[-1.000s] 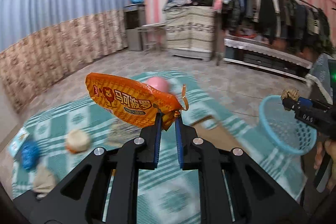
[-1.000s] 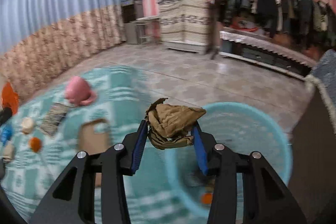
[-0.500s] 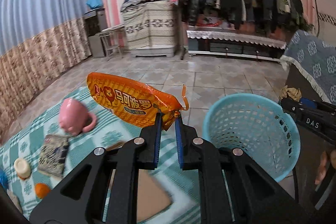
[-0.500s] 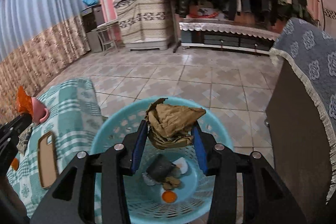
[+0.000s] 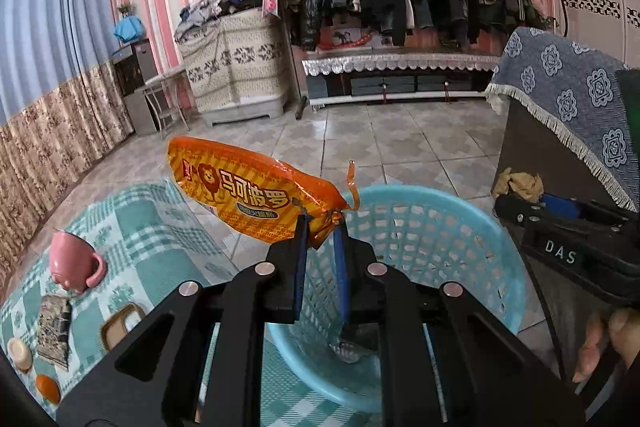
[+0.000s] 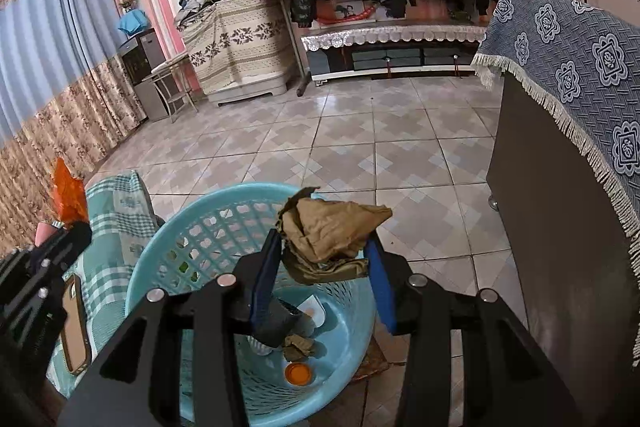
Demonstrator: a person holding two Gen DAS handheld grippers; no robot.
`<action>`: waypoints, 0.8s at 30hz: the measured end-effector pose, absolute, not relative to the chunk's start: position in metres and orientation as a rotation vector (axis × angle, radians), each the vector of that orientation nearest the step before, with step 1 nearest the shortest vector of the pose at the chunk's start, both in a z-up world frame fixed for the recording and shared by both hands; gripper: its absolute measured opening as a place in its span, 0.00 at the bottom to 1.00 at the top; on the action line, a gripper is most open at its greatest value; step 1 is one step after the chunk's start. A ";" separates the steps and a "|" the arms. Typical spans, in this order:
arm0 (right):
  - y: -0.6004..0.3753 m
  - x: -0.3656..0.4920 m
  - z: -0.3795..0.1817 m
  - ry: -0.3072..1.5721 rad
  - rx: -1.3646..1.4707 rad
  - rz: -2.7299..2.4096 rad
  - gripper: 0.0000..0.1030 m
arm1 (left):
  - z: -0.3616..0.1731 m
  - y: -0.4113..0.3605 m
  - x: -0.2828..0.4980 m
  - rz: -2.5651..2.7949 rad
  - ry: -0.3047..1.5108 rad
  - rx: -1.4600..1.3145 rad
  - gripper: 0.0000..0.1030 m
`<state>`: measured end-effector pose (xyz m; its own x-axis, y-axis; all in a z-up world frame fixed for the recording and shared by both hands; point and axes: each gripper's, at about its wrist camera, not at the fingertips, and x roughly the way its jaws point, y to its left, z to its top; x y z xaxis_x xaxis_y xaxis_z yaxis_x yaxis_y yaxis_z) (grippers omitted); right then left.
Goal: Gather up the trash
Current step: 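Drop the snack bag into the basket with the left gripper while the right releases the cloth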
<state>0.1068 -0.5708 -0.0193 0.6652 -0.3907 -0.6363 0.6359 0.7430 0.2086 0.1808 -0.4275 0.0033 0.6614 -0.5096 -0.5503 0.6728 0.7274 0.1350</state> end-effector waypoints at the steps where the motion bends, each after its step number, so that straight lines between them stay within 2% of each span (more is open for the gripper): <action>1: -0.570 0.108 -0.019 0.603 0.437 -0.603 0.41 | 0.000 -0.432 0.185 -0.692 0.536 0.345 0.11; 6: -0.568 0.108 -0.019 0.604 0.428 -0.603 0.41 | -0.013 -0.446 0.196 -0.693 0.576 0.392 0.12; 18: -0.565 0.112 -0.019 0.615 0.430 -0.604 0.41 | -0.022 -0.438 0.205 -0.671 0.616 0.386 0.31; 22: -0.562 0.116 -0.020 0.624 0.419 -0.593 0.41 | -0.014 -0.415 0.212 -0.632 0.603 0.357 0.52; 24: -0.561 0.118 -0.020 0.625 0.413 -0.585 0.41 | -0.009 -0.401 0.220 -0.605 0.600 0.333 0.58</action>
<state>0.1185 -0.5610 -0.0198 0.6605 -0.3813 -0.6469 0.6207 0.7621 0.1845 0.2197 -0.4015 -0.0091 0.6617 -0.4312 -0.6134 0.6173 0.7776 0.1193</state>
